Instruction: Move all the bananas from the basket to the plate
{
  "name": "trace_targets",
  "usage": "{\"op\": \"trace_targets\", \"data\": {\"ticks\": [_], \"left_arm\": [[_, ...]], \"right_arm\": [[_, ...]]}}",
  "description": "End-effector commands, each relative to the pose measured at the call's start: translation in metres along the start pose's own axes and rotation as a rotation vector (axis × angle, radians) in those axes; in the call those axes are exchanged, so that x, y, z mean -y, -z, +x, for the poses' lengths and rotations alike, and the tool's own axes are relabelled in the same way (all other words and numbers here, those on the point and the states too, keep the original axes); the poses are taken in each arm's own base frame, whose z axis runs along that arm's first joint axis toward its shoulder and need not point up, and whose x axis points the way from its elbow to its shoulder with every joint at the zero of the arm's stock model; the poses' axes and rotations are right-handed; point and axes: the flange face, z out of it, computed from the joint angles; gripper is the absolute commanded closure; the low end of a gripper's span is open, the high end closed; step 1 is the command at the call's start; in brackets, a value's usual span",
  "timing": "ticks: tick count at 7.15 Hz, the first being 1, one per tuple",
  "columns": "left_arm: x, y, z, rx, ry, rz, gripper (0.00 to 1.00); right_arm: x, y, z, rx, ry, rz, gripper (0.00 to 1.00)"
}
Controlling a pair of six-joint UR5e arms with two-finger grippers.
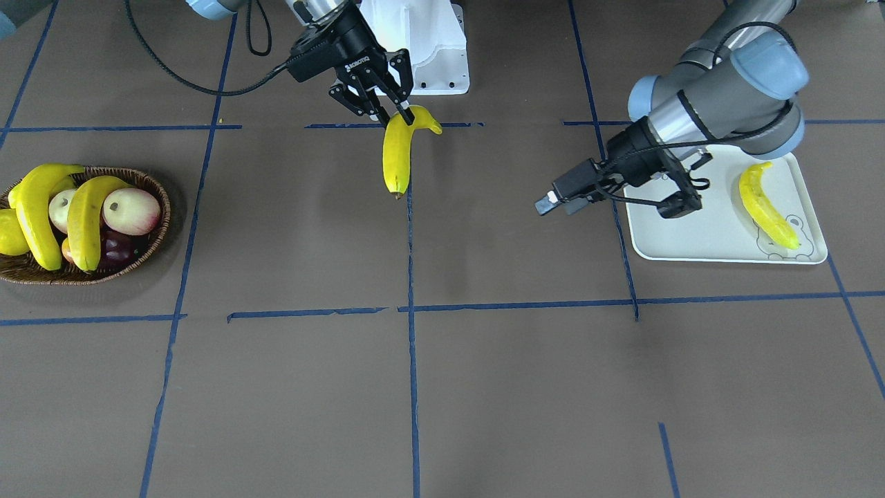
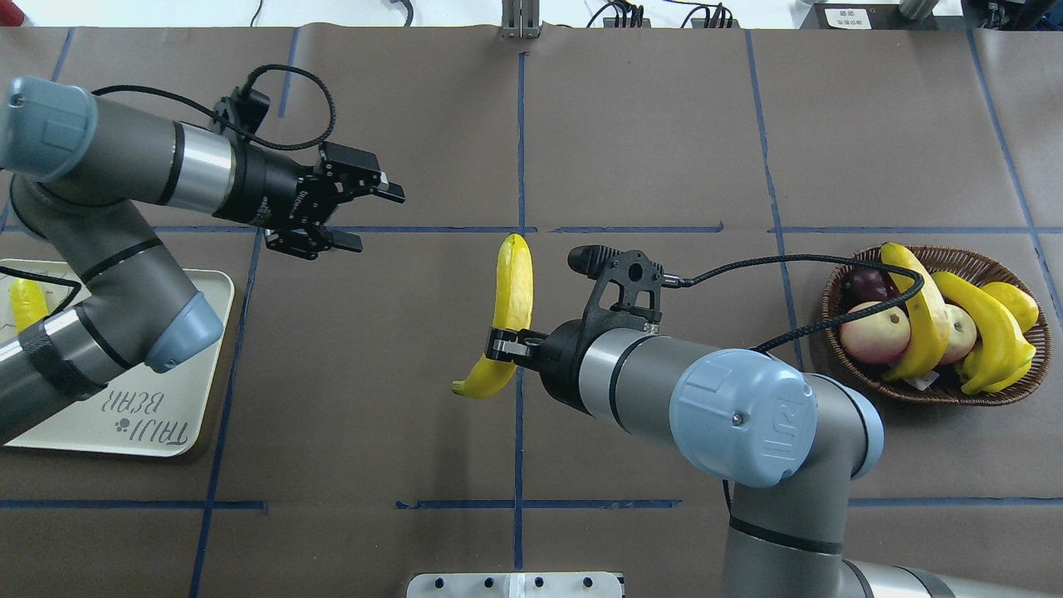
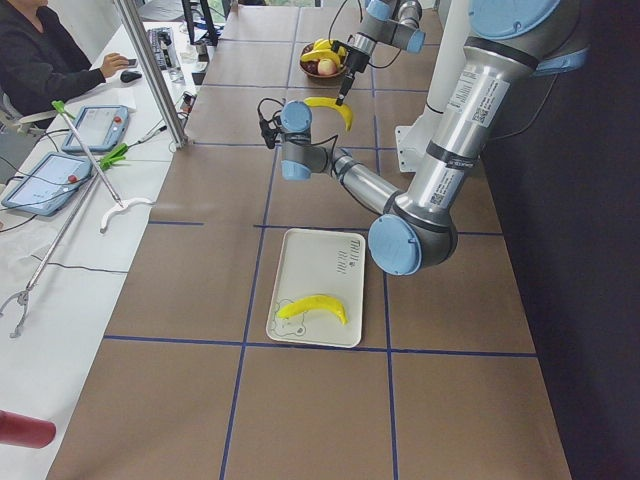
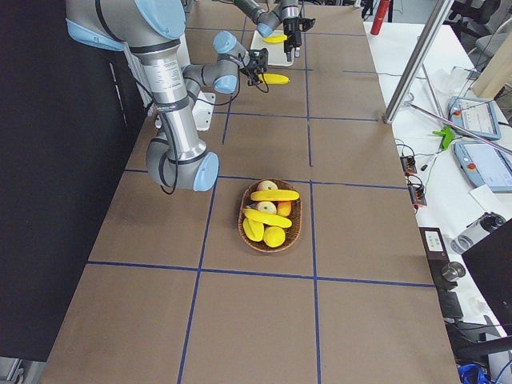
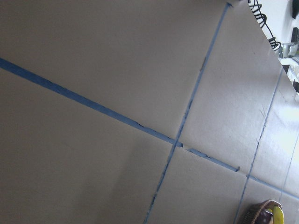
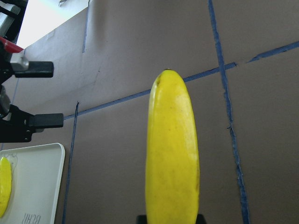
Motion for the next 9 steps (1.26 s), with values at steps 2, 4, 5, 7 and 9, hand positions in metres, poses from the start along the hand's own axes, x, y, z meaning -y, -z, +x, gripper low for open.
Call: {"op": "trace_targets", "data": {"ticks": [2, 4, 5, 7, 9], "left_arm": [[-0.059, -0.052, 0.038, -0.056, -0.044, -0.067, 0.02], [-0.098, -0.085, 0.039, -0.092, -0.051, -0.058, 0.03], [-0.109, -0.094, 0.039, -0.097, -0.051, -0.064, 0.09], [-0.108, -0.093, 0.036, -0.092, -0.107, -0.059, 1.00], [-0.097, -0.088, 0.035, -0.089, -0.132, -0.038, 1.00]], "right_arm": [[-0.004, -0.012, -0.010, 0.001, 0.042, -0.002, 1.00], [-0.005, -0.012, -0.010, 0.005, 0.032, -0.003, 1.00], [-0.005, -0.012, -0.010, 0.005, 0.032, -0.003, 1.00], [-0.005, -0.009, -0.012, 0.014, 0.037, -0.010, 1.00], [-0.006, -0.008, -0.010, 0.013, 0.039, -0.023, 0.97]]}}
